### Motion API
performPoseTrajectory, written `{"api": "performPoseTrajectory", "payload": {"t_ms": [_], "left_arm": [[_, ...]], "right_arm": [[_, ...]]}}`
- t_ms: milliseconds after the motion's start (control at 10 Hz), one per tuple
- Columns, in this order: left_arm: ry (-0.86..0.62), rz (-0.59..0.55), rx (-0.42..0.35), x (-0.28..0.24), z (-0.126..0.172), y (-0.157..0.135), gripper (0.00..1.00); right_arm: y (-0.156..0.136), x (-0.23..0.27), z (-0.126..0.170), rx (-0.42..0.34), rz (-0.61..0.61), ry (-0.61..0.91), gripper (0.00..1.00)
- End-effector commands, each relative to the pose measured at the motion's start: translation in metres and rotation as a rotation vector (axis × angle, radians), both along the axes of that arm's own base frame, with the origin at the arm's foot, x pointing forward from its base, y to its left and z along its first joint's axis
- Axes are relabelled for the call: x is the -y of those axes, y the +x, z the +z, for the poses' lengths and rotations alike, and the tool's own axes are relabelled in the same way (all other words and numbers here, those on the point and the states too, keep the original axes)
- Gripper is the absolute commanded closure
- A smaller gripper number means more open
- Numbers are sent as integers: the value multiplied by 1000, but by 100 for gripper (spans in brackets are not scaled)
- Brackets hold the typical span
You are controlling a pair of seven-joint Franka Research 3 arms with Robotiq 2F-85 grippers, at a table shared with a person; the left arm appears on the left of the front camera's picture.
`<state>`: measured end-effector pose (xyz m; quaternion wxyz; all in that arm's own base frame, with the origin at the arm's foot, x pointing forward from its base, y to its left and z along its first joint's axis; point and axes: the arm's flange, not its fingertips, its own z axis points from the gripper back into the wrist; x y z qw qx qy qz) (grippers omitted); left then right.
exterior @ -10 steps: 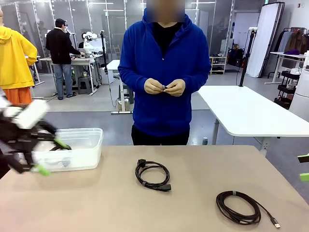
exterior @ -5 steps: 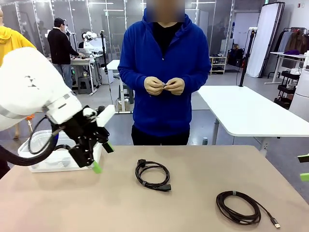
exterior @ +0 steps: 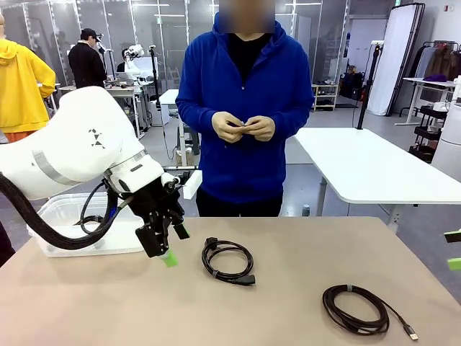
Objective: Organize and store the cables.
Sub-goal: Place the Power Cable into the Organizing box.
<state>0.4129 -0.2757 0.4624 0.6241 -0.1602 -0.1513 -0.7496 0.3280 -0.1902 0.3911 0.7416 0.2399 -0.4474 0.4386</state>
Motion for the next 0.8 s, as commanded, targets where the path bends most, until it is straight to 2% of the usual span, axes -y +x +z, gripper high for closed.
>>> {"api": "performPoseTrajectory", "payload": {"t_ms": [0,400,600,700], "left_arm": [[-3,17,6,-6,0,-2,1],[0,7,0,-3,0,1,1],[89,45,-68,43,-35,46,1],[84,44,-57,54,-43,57,1]], "right_arm": [[-2,-1,2,-15,0,3,0],[-2,-1,2,-15,0,3,0],[-2,-1,2,-15,0,3,0],[-2,-1,2,-15,0,3,0]]}}
